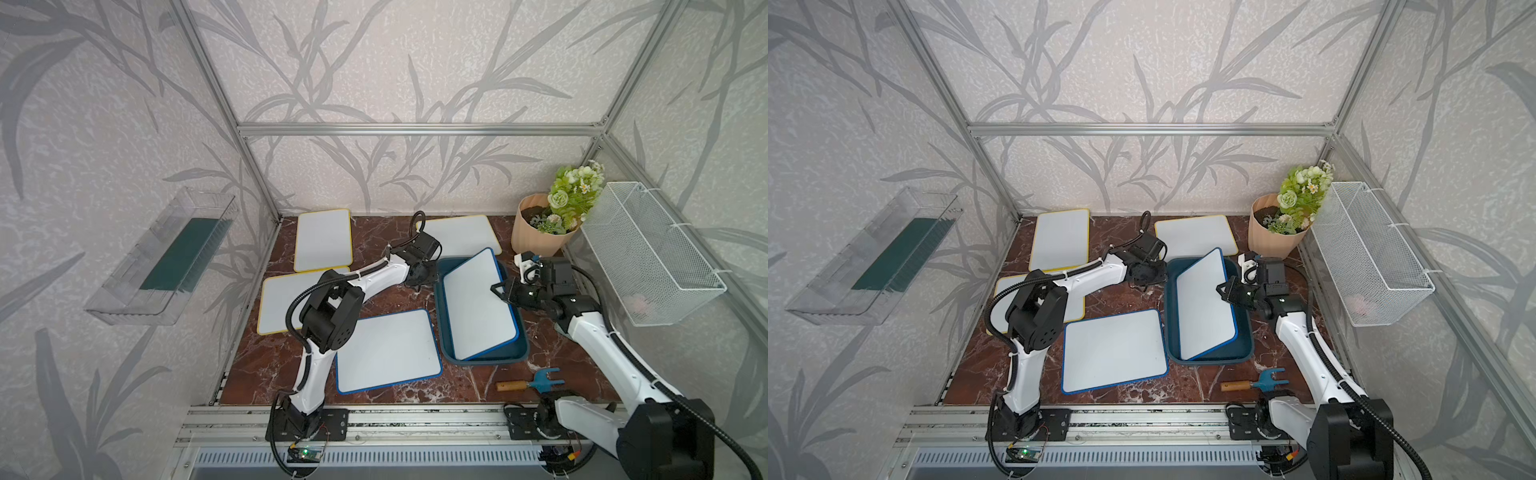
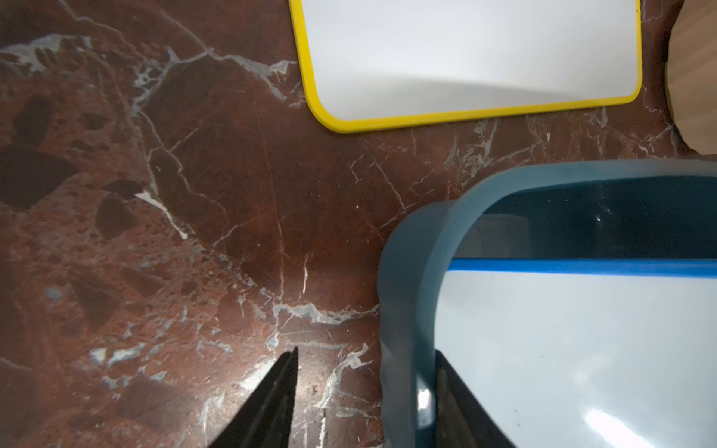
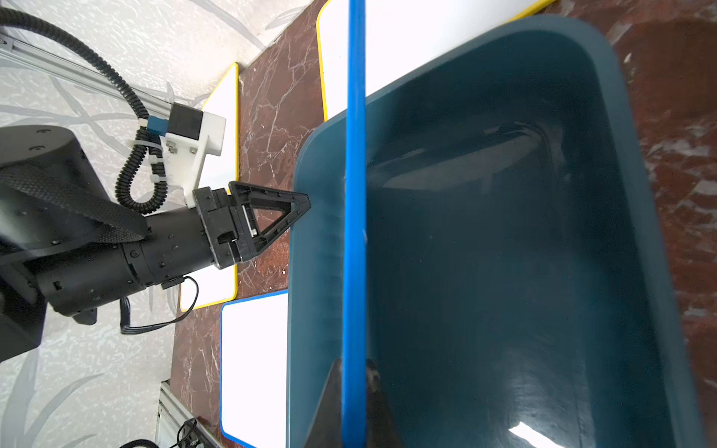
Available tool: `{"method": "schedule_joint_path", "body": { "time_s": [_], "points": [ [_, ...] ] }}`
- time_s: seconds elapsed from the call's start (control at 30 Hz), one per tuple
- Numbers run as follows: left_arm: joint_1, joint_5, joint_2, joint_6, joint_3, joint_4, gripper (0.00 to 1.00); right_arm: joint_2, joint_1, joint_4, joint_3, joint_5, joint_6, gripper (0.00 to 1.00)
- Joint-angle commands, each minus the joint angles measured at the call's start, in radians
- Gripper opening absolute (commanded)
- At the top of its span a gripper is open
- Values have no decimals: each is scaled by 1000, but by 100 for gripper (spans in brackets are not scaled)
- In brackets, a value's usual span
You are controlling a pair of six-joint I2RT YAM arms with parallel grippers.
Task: Put the whiteboard into the storage box
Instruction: Place the whiteboard in the storage box.
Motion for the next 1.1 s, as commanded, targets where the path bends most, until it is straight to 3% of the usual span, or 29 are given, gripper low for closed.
{"method": "schedule_joint_path", "body": {
  "time_s": [0.0,0.37,0.77,1.07],
  "points": [
    [-4,-15,28,-17,18,4,52,2,-3,181,-17,-65,59,0],
    [1,-7,75,-10,71,1,49,46,-1,470,-156,-5,133,0],
    [22,-1,94,-4,83,1,49,162,-1,552,-142,9,136,1],
    [20,38,87,-41,45,42,49,190,-1,521,-149,3,114,22]
  ]
}}
